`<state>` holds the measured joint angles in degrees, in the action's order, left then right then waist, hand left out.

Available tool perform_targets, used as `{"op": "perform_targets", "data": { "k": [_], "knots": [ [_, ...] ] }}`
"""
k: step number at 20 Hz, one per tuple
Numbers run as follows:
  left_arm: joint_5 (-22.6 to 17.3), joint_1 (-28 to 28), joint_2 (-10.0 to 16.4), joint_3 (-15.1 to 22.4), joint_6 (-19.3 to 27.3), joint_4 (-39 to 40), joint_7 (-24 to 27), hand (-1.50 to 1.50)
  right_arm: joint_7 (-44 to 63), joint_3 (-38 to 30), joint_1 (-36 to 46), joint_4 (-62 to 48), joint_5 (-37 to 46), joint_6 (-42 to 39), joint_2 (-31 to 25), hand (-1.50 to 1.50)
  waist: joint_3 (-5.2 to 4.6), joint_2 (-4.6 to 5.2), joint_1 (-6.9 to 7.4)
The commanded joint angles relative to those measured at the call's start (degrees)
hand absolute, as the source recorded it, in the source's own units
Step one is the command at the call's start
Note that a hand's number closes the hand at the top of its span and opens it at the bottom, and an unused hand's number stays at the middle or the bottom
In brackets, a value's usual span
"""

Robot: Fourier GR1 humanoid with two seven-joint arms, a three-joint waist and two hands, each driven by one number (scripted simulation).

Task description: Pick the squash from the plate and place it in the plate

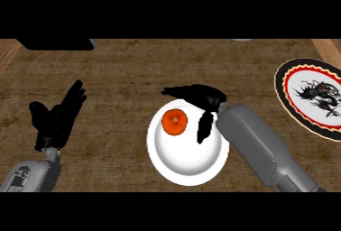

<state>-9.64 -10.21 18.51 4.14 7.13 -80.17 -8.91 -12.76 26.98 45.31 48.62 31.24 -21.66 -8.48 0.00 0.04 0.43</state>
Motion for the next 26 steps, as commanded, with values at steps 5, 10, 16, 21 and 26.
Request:
{"op": "perform_targets", "data": {
  "k": [5, 10, 16, 21, 26],
  "knots": [
    [-0.71, -1.27, 1.12, -5.01, -4.46, 3.05, 1.46, 0.00, 3.53, -1.92, 0.80, -2.57, 6.15, 0.88, 6.04, -1.50, -0.01, 0.00, -0.16],
    [3.23, 0.21, -2.74, -3.04, -1.69, 1.81, 2.01, 0.00, -3.06, -5.18, 5.65, -13.59, 10.34, 3.84, 6.64, -1.50, 0.00, 0.15, 0.25],
    [3.11, -1.88, -1.73, -4.93, -3.26, 1.42, -0.68, 0.00, -0.76, -1.97, 2.75, -9.79, 13.42, 1.18, 8.40, -1.50, 0.00, 0.01, -0.10],
    [5.08, 1.19, -4.57, -3.22, -1.96, 0.39, 1.76, 0.00, -7.71, 0.74, 3.40, -12.41, 14.90, 1.12, 8.43, 1.50, 0.01, 0.10, 0.32],
    [2.62, 0.98, -2.54, -6.19, -4.65, -2.86, -2.83, 0.00, -10.11, -1.12, -0.36, -10.68, 16.02, 2.87, 8.35, 1.50, 0.01, 0.00, 0.09]
  ]
}}
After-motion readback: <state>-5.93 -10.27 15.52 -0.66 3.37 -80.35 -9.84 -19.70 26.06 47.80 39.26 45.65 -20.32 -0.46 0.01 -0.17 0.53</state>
